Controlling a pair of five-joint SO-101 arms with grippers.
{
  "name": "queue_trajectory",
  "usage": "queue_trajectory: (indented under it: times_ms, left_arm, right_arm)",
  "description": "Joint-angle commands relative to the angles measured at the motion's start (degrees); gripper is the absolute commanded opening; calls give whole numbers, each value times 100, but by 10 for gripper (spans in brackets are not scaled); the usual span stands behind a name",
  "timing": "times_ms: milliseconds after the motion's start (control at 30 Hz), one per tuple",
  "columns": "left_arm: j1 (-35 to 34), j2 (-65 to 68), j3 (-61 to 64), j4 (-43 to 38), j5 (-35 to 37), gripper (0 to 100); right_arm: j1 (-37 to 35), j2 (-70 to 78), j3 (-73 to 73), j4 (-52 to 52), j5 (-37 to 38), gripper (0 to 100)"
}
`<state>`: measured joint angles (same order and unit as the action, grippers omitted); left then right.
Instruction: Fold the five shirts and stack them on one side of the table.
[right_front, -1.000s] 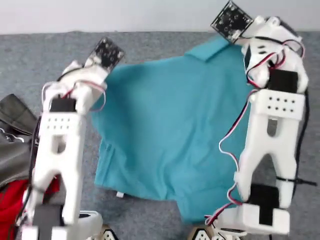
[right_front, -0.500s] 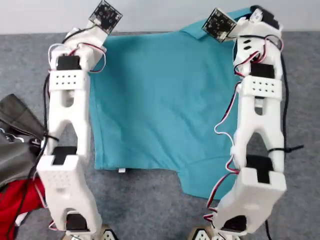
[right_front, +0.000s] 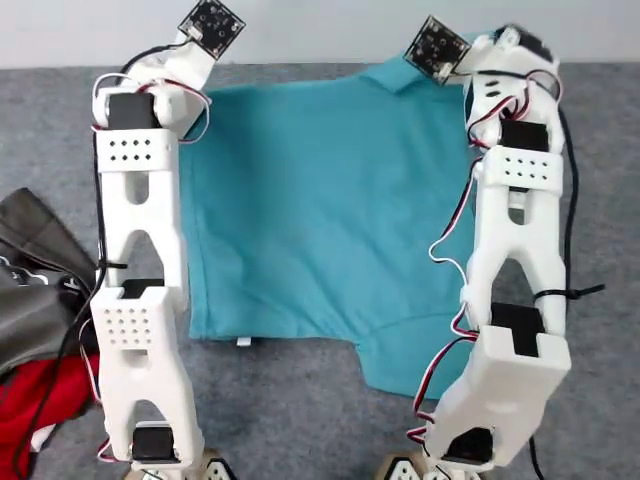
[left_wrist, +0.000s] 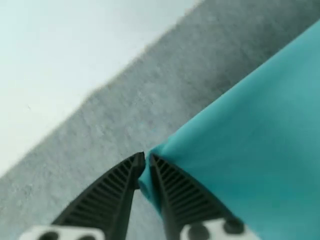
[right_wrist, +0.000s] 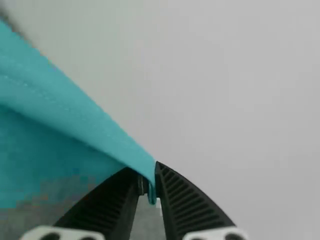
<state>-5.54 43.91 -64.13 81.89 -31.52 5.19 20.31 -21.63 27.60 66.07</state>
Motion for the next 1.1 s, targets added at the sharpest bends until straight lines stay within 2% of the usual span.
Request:
queue_trajectory:
  times_ms: [0,133,333,733,933,1067]
  left_arm:
    - [-44,-53,-462,949,-237,14]
    - [70,-53,-462,1899,-1011,14]
    - [132,-466,224,1881,-1029,14]
    - [281,-2576,3899,1881,-1301,15]
    - [273,-3182,5279,1873,-1275,15]
    - [281,-3305,5991,1864,-1275,15]
  right_arm:
    - [40,-567,-387,1138,88,10]
    - [84,-743,-387,2193,70,10]
    - [207,-1024,-387,3468,70,10]
    - [295,-1745,-387,6193,70,10]
    - [374,-2132,-378,7459,70,10]
    - [708,-2422,-62,7530,62,10]
